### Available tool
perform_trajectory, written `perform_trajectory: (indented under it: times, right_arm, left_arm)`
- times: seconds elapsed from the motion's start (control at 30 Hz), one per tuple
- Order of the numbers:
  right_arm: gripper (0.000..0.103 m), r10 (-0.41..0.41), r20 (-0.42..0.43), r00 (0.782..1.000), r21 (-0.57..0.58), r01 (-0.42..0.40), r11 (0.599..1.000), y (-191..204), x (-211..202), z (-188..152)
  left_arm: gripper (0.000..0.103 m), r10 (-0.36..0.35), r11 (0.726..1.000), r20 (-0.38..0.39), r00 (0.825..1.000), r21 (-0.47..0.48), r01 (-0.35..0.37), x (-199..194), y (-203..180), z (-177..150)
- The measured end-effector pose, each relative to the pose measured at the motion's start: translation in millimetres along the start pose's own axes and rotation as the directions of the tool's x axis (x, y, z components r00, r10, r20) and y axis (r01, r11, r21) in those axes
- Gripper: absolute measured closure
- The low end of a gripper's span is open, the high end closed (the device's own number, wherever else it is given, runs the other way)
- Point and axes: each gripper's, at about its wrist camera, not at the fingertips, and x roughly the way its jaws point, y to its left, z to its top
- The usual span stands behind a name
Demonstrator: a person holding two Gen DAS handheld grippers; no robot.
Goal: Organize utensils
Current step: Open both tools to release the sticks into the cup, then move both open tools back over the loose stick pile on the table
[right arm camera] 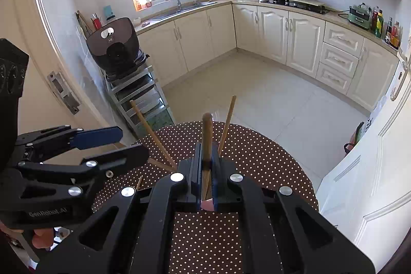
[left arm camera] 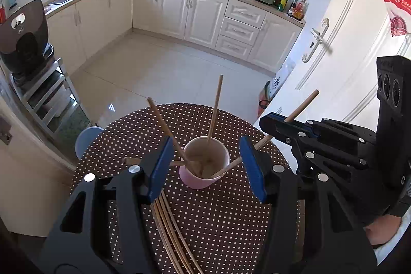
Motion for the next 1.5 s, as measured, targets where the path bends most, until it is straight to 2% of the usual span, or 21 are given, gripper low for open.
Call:
perform_trajectory:
  times: [0.13, 0.43, 0.7, 0.97, 1.27, 1.5]
  right_arm:
    - [0.098, 0.002, 0.000, 1.000, 0.002, -0.002, 1.000, 2, 1, -1]
    - [0.096, 0.009, 0.022, 1.000, 0.013, -0.009, 1.000, 5, -2, -5]
    - [0.095, 0.008, 0.049, 0.999, 0.032, -0.009, 0.999, 11, -17, -9]
    - [0.083, -0.031, 0.104, 0.994, 0.059, 0.025, 0.998, 16, -46, -18]
    - [0.081, -0.054, 0.130, 0.990, 0.097, 0.042, 0.994, 26, -68, -34]
    - [0.081, -0.080, 0.184, 0.980, 0.095, 0.064, 0.993, 43, -85, -42]
  left_arm:
    - [0.049, 0.010, 1.000, 0.010, 1.000, -0.005, -0.010, -6, 3, -1]
    - [0.038, 0.053, 0.998, 0.032, 0.998, -0.027, -0.052, -22, 11, -10]
    - [0.036, 0.071, 0.996, 0.042, 0.997, -0.053, -0.069, -35, 20, -18]
    - [0.033, 0.075, 0.996, 0.067, 0.995, -0.063, -0.070, -53, 21, -29]
    - [0.031, 0.070, 0.997, 0.114, 0.991, -0.025, -0.068, -77, 12, -45]
    - [0.030, 0.083, 0.996, 0.174, 0.981, 0.017, -0.087, -96, 7, -58]
